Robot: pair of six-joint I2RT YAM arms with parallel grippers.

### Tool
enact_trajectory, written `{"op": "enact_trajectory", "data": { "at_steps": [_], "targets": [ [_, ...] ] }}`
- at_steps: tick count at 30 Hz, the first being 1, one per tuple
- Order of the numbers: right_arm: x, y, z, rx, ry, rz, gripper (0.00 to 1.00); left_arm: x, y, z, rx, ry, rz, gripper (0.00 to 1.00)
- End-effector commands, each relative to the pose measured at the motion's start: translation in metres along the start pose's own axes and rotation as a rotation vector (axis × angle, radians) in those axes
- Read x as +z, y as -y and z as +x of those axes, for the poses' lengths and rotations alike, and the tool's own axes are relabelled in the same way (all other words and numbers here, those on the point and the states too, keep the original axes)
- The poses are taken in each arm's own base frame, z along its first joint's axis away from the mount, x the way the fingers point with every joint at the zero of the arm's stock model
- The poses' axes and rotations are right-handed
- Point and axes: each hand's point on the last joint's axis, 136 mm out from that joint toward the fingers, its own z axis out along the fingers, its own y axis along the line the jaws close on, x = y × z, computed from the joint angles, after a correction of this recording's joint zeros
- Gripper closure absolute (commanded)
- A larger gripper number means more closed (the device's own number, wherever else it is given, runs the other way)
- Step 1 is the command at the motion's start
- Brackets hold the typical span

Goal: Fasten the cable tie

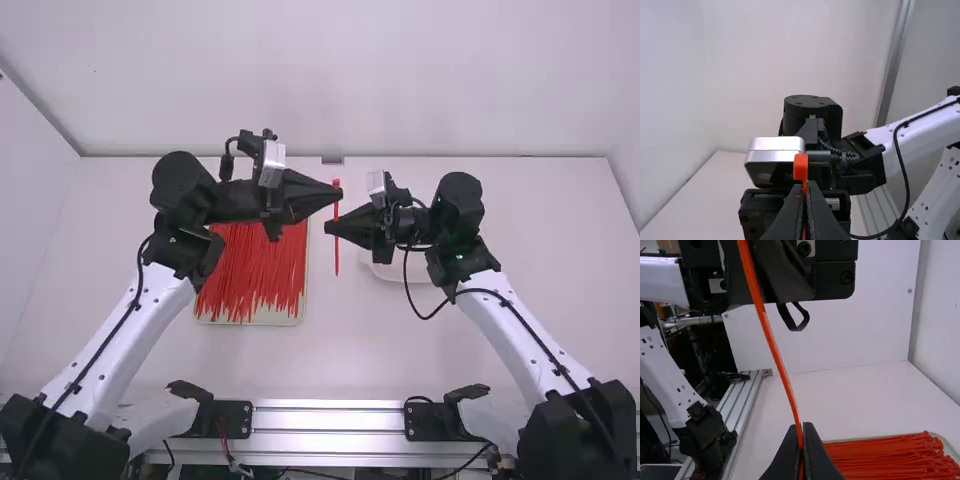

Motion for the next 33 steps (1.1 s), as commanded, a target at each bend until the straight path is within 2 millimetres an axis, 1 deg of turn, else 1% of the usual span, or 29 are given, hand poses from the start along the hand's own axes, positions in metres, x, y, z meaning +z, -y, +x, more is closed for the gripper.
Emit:
{"op": "enact_trajectory", "data": {
  "at_steps": [1,7,10,11,12,13,14,19,23,26,27,30,31,32,33],
  "targets": [
    [0.000,0.000,-0.013,-0.030,0.010,-0.008,1.00,0.005,0.003,-0.005,0.015,0.004,0.029,0.98],
    [0.000,0.000,-0.013,-0.026,0.009,-0.007,1.00,0.005,-0.004,-0.006,0.004,0.015,-0.007,0.98],
    [0.000,0.001,-0.012,-0.022,0.009,-0.005,0.87,0.002,-0.008,-0.009,0.016,0.019,-0.021,0.98],
    [-0.002,0.002,-0.012,-0.019,0.008,0.002,0.76,-0.001,-0.015,-0.011,0.015,0.027,-0.059,0.98],
    [-0.003,0.003,-0.012,-0.016,0.008,0.005,0.72,-0.002,-0.019,-0.012,0.008,0.030,-0.082,0.98],
    [-0.003,0.004,-0.011,-0.013,0.005,0.008,0.56,-0.004,-0.025,-0.014,0.002,0.038,-0.108,0.98],
    [-0.005,0.005,-0.009,-0.029,0.003,0.014,0.01,-0.006,-0.029,-0.015,-0.003,0.044,-0.130,0.98],
    [-0.013,0.013,0.000,-0.050,-0.017,0.044,0.01,-0.016,-0.045,-0.019,-0.012,0.063,-0.211,0.98],
    [-0.021,0.018,0.005,-0.055,-0.027,0.067,0.01,-0.020,-0.059,-0.016,-0.019,0.068,-0.253,0.98],
    [-0.023,0.019,0.005,-0.054,-0.027,0.065,0.01,-0.022,-0.082,-0.007,-0.065,0.073,-0.322,0.98],
    [-0.023,0.018,0.005,-0.055,-0.027,0.064,0.01,-0.021,-0.083,-0.007,-0.070,0.072,-0.324,0.98],
    [-0.024,0.013,0.004,-0.106,-0.025,0.032,0.01,-0.021,-0.113,0.005,-0.140,0.056,-0.348,0.98],
    [-0.024,0.013,0.004,-0.110,-0.025,0.032,0.01,-0.021,-0.115,0.006,-0.144,0.055,-0.349,0.98],
    [-0.023,0.011,0.004,-0.135,-0.024,0.021,0.01,-0.020,-0.127,0.011,-0.174,0.042,-0.353,0.98],
    [-0.023,0.008,0.004,-0.157,-0.023,0.002,0.01,-0.019,-0.135,0.015,-0.193,0.028,-0.348,0.98]
  ]
}}
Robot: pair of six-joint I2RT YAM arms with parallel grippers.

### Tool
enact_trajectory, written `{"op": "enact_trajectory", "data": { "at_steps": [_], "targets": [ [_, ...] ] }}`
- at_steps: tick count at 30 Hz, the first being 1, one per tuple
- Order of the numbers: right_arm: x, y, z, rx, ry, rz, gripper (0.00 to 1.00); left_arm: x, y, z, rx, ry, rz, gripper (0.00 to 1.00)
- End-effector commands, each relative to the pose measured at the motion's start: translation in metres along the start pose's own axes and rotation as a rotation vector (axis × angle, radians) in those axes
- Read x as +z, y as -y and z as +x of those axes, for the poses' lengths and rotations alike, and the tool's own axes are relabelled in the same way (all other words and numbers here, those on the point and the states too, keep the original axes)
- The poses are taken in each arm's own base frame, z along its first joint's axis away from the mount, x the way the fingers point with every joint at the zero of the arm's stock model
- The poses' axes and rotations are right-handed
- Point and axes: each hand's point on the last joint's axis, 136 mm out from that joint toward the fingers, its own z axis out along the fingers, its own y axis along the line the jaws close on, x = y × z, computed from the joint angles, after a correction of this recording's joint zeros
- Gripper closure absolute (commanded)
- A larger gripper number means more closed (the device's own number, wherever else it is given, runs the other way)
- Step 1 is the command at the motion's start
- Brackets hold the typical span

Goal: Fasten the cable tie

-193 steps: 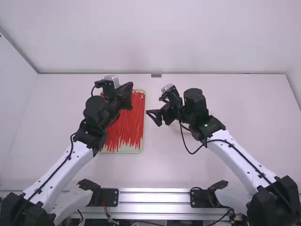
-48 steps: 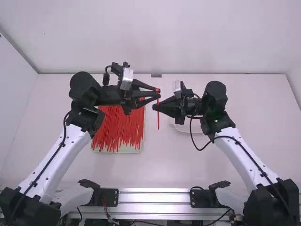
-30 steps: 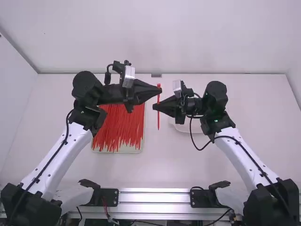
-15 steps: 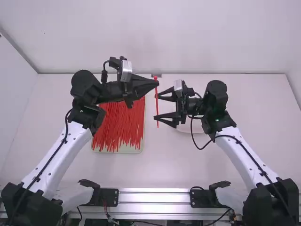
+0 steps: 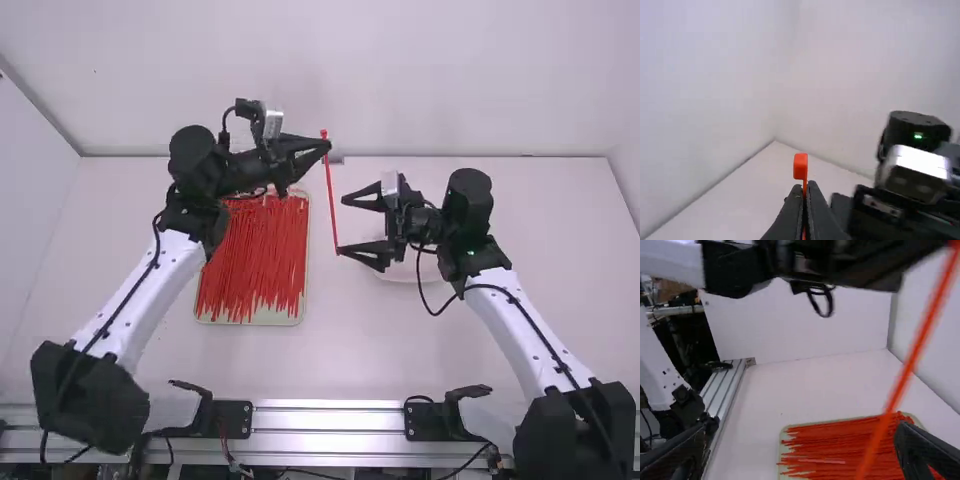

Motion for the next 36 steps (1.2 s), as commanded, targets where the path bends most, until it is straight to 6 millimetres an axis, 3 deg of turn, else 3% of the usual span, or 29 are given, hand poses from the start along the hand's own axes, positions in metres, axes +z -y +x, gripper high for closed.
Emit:
{"op": "enact_trajectory", "data": {
  "at_steps": [1,6,9,15,22,30,36],
  "targets": [
    [0.001,-0.012,-0.014,-0.126,0.019,-0.075,0.01,0.005,-0.020,-0.007,-0.035,-0.014,-0.006,0.98],
    [-0.001,-0.029,-0.013,-0.205,0.039,-0.169,0.01,0.015,-0.056,0.003,-0.228,-0.084,-0.018,0.98],
    [0.000,-0.027,-0.006,-0.242,0.031,-0.152,0.01,0.016,-0.069,0.010,-0.407,-0.122,-0.002,0.98],
    [-0.001,-0.028,0.007,-0.355,0.023,-0.145,0.01,0.013,-0.062,0.021,-0.604,-0.186,0.069,0.98],
    [-0.001,-0.028,0.005,-0.773,0.057,-0.141,0.01,0.013,-0.060,0.032,-0.928,-0.228,0.032,0.98],
    [-0.010,-0.022,0.004,-1.250,0.083,-0.104,0.01,0.012,-0.060,0.041,-1.048,-0.257,0.004,0.98],
    [-0.018,-0.030,0.000,-1.470,0.159,-0.121,0.01,0.010,-0.050,0.045,-1.121,-0.302,0.042,0.98]
  ]
}}
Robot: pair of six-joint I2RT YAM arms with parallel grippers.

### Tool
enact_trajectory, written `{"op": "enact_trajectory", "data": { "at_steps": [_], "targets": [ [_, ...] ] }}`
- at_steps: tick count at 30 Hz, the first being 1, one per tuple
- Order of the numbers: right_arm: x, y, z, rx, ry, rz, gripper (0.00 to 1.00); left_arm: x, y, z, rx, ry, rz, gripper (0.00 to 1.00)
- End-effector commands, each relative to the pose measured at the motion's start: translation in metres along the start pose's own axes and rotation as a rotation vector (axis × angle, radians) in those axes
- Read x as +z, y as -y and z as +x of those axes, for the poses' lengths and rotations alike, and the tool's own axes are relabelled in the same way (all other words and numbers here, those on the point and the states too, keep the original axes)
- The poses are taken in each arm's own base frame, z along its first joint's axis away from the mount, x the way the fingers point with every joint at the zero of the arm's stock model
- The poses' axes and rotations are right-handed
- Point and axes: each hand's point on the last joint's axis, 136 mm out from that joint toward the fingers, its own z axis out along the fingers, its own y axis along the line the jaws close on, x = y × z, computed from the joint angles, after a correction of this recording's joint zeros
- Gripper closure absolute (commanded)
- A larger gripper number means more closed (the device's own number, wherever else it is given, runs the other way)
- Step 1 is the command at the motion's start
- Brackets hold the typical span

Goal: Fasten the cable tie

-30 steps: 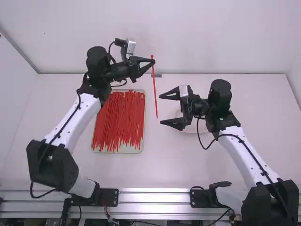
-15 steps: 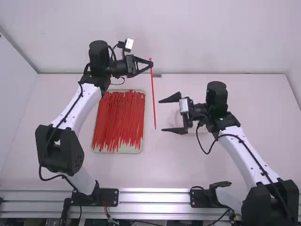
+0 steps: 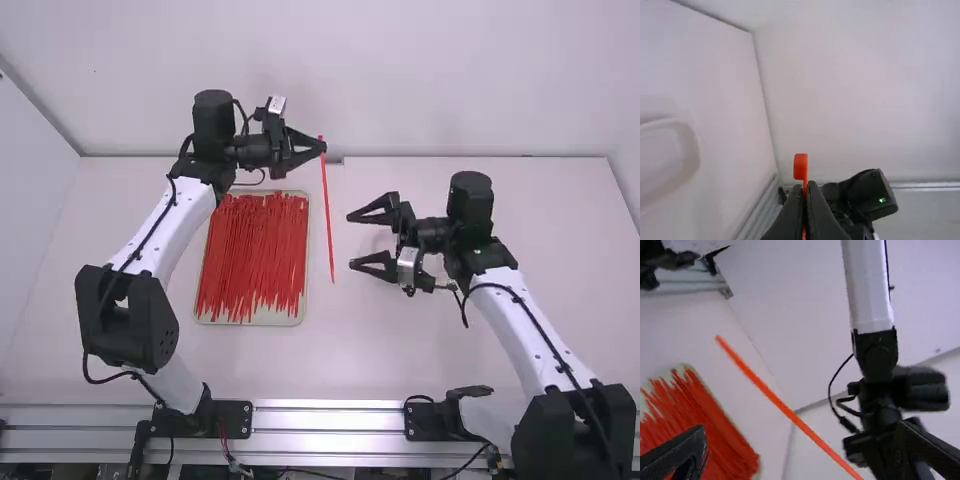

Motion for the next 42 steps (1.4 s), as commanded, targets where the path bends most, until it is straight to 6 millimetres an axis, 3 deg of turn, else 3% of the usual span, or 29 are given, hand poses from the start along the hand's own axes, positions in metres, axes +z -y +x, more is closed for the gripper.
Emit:
{"op": "enact_trajectory", "data": {
  "at_steps": [1,8,10,12,14,16,19,26,42],
  "targets": [
    [-0.002,0.011,-0.011,-0.250,0.053,0.010,0.01,0.000,0.016,0.009,-0.024,-0.055,0.035,0.98],
    [0.013,0.008,-0.022,-0.403,0.113,0.004,0.05,0.010,0.013,0.012,-0.067,-0.044,0.011,0.98],
    [0.019,0.006,-0.027,-0.465,0.139,0.004,0.17,0.014,0.016,0.016,-0.057,-0.058,0.018,0.98],
    [0.022,0.006,-0.029,-0.490,0.147,0.005,0.21,0.016,0.016,0.017,-0.051,-0.063,0.018,0.98],
    [0.024,0.005,-0.031,-0.512,0.157,0.005,0.34,0.018,0.015,0.020,-0.060,-0.073,0.016,0.98],
    [0.023,0.005,-0.030,-0.513,0.154,0.006,0.38,0.020,0.016,0.022,-0.059,-0.077,0.017,0.98],
    [0.024,0.005,-0.031,-0.513,0.157,0.005,0.56,0.020,0.015,0.022,-0.062,-0.077,0.015,0.98],
    [0.020,0.008,-0.028,-0.527,0.141,0.008,0.77,0.021,0.015,0.022,-0.062,-0.076,0.014,0.98],
    [0.016,0.010,-0.020,-0.536,0.102,0.006,0.80,0.023,0.011,0.013,-0.059,-0.018,-0.014,0.98]
  ]
}}
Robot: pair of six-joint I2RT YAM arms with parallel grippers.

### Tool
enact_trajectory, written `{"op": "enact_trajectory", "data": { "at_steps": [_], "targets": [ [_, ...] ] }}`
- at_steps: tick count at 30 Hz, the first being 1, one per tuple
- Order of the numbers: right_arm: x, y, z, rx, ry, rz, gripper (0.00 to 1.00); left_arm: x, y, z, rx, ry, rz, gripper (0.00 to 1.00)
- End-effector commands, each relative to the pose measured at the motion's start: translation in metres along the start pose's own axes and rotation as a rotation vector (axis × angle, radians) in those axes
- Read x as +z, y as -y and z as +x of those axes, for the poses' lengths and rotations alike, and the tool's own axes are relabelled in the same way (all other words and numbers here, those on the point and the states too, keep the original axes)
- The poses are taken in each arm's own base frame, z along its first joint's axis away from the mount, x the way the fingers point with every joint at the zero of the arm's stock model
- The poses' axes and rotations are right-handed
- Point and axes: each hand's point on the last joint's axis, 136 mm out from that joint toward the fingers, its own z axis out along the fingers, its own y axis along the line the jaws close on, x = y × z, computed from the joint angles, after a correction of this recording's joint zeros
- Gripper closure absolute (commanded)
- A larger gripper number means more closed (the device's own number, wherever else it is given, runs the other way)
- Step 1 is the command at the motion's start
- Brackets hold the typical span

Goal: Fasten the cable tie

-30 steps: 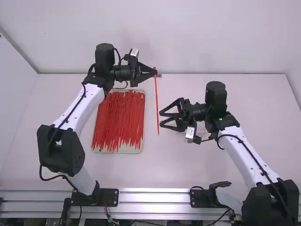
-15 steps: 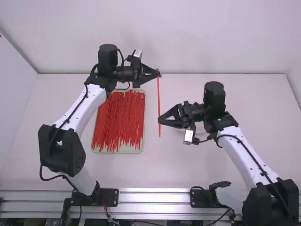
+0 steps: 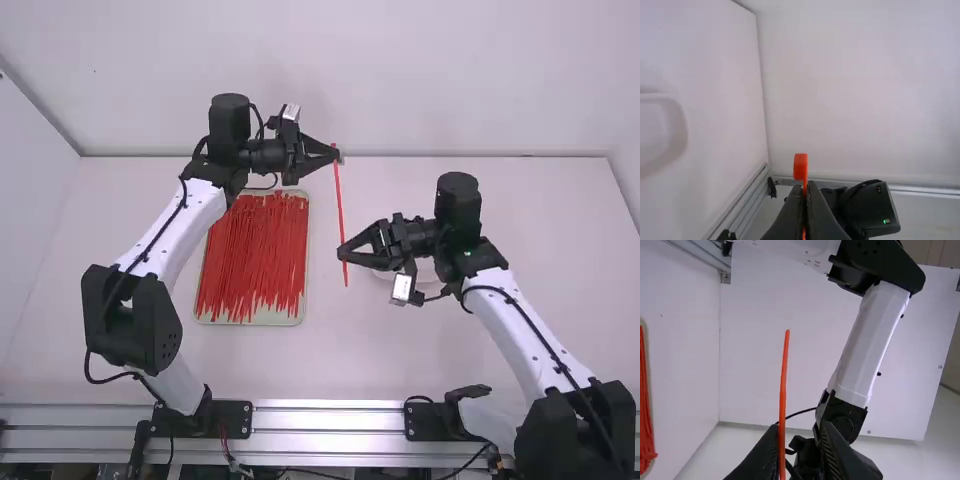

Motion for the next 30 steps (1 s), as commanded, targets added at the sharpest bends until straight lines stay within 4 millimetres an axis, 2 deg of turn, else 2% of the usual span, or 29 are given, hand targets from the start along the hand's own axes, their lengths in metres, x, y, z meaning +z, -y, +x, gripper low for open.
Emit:
{"op": "enact_trajectory", "data": {
  "at_steps": [1,10,12,13,25,28,30],
  "targets": [
    [-0.0030,0.0107,0.0045,-0.027,-0.006,0.002,0.80,0.0014,0.0124,0.0001,0.030,0.005,0.008,0.98],
    [-0.0046,0.0102,0.0063,-0.027,-0.016,-0.001,0.79,0.0013,0.0126,-0.0013,0.036,0.012,0.008,0.98],
    [-0.0043,0.0103,0.0060,-0.027,-0.015,-0.001,0.86,0.0011,0.0126,-0.0012,0.039,0.011,0.008,0.98],
    [-0.0043,0.0103,0.0061,-0.028,-0.015,-0.001,0.87,0.0011,0.0126,-0.0012,0.039,0.011,0.008,0.98],
    [-0.0044,0.0099,0.0108,-0.044,-0.038,-0.012,0.86,0.0016,0.0101,0.0007,0.047,0.004,0.001,0.98],
    [-0.0037,0.0100,0.0104,-0.039,-0.036,-0.012,0.98,0.0016,0.0098,0.0009,0.045,0.003,0.001,0.98],
    [-0.0039,0.0100,0.0104,-0.038,-0.036,-0.012,1.00,0.0016,0.0097,0.0009,0.045,0.004,0.000,0.98]
  ]
}}
